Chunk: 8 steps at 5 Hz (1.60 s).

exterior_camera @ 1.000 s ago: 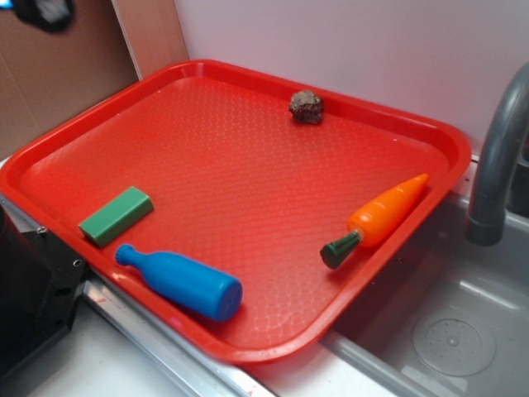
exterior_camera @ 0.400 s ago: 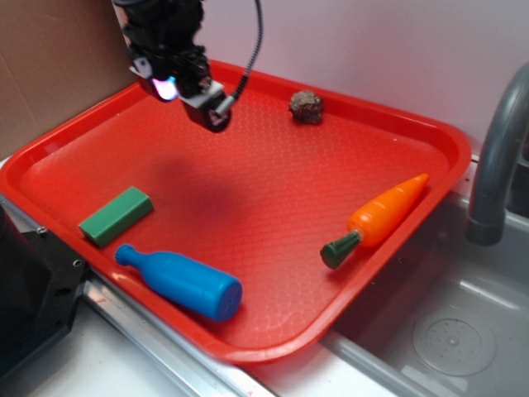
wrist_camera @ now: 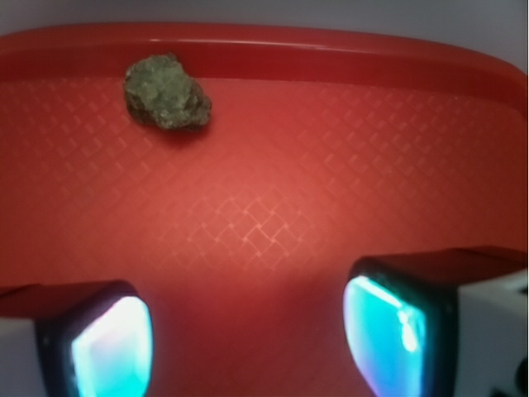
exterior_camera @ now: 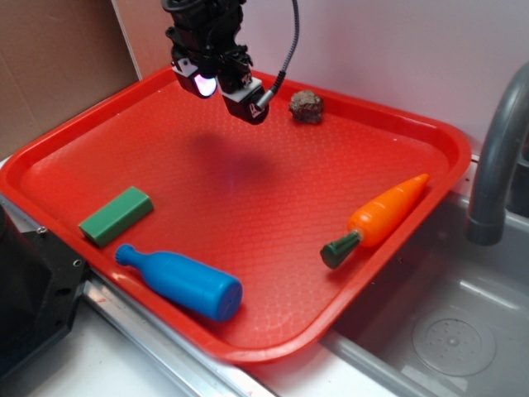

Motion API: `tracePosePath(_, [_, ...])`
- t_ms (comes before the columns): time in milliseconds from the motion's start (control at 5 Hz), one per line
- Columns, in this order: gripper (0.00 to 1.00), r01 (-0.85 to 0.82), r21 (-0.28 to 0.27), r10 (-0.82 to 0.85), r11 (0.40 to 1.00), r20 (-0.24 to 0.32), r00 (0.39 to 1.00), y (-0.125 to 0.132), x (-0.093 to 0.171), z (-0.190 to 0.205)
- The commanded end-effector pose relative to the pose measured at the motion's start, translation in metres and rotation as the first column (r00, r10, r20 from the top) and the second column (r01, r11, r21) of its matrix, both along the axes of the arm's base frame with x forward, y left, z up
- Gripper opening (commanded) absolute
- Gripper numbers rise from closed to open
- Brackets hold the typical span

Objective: Grab the rock.

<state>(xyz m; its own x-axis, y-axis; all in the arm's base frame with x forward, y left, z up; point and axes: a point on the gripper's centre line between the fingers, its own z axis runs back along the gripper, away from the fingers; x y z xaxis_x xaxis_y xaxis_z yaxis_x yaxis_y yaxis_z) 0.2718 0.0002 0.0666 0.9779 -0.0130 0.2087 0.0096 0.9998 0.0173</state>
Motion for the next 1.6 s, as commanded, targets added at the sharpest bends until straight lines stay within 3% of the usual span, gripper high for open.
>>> tracePosePath(0, [1.00, 0.001, -0.002, 0.000, 1.000, 0.048, 0.999, -0.001, 0.013, 0.017])
tracePosePath(200, [1.00, -0.027, 0.059, 0.027, 0.998, -0.001, 1.000, -0.003, 0.035, -0.022])
tracePosePath(400, [1.00, 0.088, 0.061, -0.093, 0.994, 0.077, 0.993, -0.017, 0.054, -0.040])
tracePosePath(1200, [1.00, 0.116, 0.039, -0.120, 0.992, 0.104, 0.987, -0.021, 0.087, -0.042])
tracePosePath(1400, [0.00, 0.113, 0.011, -0.113, 0.994, 0.115, 0.987, -0.024, 0.084, -0.042])
